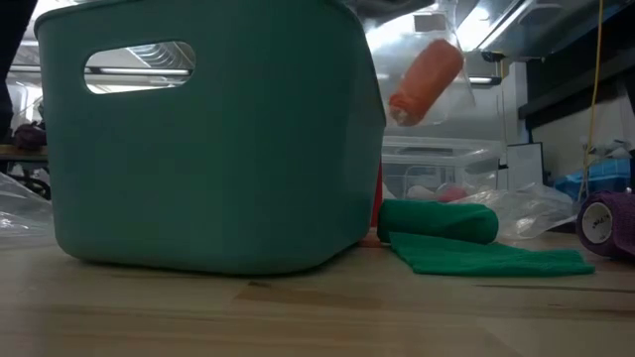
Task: Roll bandage
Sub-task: Close the transparent zip bag
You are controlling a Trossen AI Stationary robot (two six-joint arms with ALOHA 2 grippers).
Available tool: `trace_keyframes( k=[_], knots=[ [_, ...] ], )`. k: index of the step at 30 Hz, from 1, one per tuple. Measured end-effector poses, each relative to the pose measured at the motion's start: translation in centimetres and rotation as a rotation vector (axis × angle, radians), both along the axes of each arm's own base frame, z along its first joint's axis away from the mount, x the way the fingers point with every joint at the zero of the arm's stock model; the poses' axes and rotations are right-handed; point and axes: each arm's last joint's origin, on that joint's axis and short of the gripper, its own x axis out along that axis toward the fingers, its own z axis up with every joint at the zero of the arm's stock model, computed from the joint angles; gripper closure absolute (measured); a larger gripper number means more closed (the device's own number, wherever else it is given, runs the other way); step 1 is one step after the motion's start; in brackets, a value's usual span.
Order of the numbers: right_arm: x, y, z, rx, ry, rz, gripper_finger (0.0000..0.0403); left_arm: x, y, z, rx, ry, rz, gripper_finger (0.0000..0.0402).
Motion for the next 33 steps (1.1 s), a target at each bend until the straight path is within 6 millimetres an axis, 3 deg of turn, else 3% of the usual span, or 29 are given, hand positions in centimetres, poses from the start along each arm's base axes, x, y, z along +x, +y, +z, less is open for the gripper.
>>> trace_keyframes(
  k=[8,22,33],
  knots=[
    [0.0,0.07,-0.02,0.022,0.003,0.007,0.0403,0.01,0.4,-0.16,-0.001,0.016,0.006,0.0313],
    [0.16,0.09,0.04,0.027,-0.015,0.005,0.0403,0.02,0.33,-0.25,0.0,0.026,-0.016,0.0391],
    [0.05,0.08,0.01,0.032,-0.012,-0.025,0.0403,0.02,-0.32,-0.26,-0.001,0.027,-0.028,0.0396]
  ],
)
